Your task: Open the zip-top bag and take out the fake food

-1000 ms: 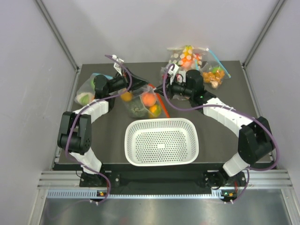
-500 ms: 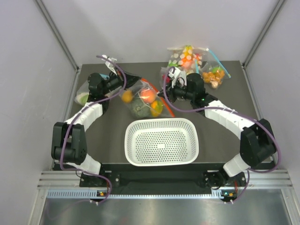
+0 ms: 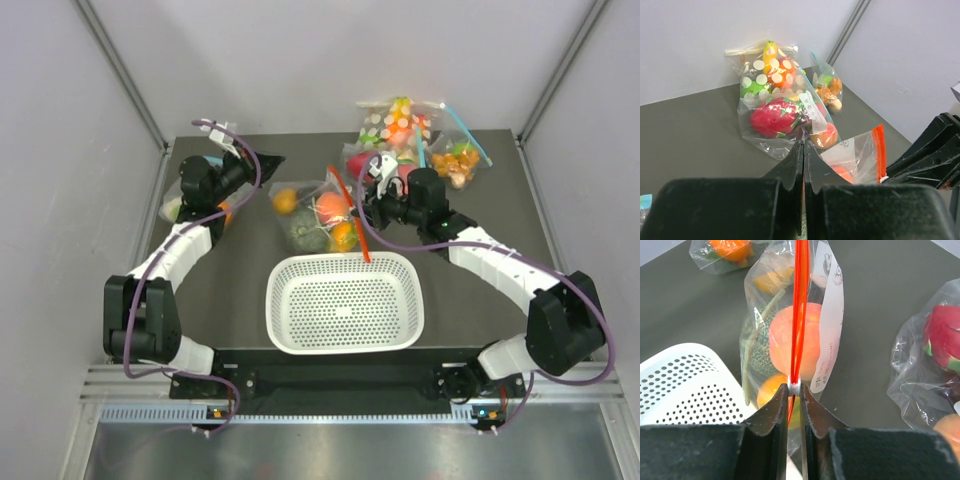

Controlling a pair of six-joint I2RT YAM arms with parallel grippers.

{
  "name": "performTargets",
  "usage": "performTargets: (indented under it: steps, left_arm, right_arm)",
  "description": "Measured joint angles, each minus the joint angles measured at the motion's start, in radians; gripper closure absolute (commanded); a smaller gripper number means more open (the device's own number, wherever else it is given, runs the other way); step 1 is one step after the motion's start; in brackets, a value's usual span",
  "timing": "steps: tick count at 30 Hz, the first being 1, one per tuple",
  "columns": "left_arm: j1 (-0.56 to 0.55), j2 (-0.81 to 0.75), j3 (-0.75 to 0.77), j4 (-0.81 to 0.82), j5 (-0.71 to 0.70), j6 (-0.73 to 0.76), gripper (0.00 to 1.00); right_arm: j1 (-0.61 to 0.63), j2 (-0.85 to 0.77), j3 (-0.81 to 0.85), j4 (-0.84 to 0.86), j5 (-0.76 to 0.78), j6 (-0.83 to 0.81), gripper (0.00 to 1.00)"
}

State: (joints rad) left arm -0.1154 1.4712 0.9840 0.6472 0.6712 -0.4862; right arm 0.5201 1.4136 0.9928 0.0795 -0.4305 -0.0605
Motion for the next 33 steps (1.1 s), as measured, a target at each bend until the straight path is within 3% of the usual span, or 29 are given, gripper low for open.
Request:
performTargets:
  steps: [4,7,9,15,23,28,31,32,33]
  left_arm:
    - [-0.034,-0.007,0.000,-0.026,-0.016,0.015,0.98]
    - [-0.099,-0.023,0.000,-0.072,-0.041,0.047,0.80]
    - [-0.150,-0.038,0.000,-0.101,-0.060,0.069,0.62]
    - [-0.278,-0.053,0.017,-0.186,-0.122,0.124,0.33]
    - [-0.327,0.010,0.106,-0.231,-0.198,0.146,0.21]
    - [-0.360,0.079,0.156,-0.303,-0.278,0.160,0.25]
    - [-0.378,0.099,0.162,-0.341,-0.311,0.171,0.67]
    - [-0.382,0.101,0.162,-0.348,-0.316,0.175,0.86]
    - [-0.385,0.102,0.162,-0.353,-0.323,0.172,0.93]
  right_arm:
    - [0.000,-0.001,0.000,-0.001,0.004,0.000,1.00]
    - [0.000,-0.001,0.000,-0.001,0.003,0.001,1.00]
    - [0.000,0.000,0.000,-0.001,0.003,0.002,1.00]
    - [0.003,0.001,0.002,-0.001,-0.002,0.005,1.00]
    - [0.013,0.002,0.002,0.000,-0.007,0.012,1.00]
    - [0.032,0.002,0.004,0.000,-0.008,0.012,1.00]
    - [0.038,0.003,0.004,0.001,-0.009,0.012,1.00]
    - [0.040,0.005,0.004,0.000,-0.009,0.012,1.00]
    - [0.041,0.006,0.004,0.000,-0.009,0.012,1.00]
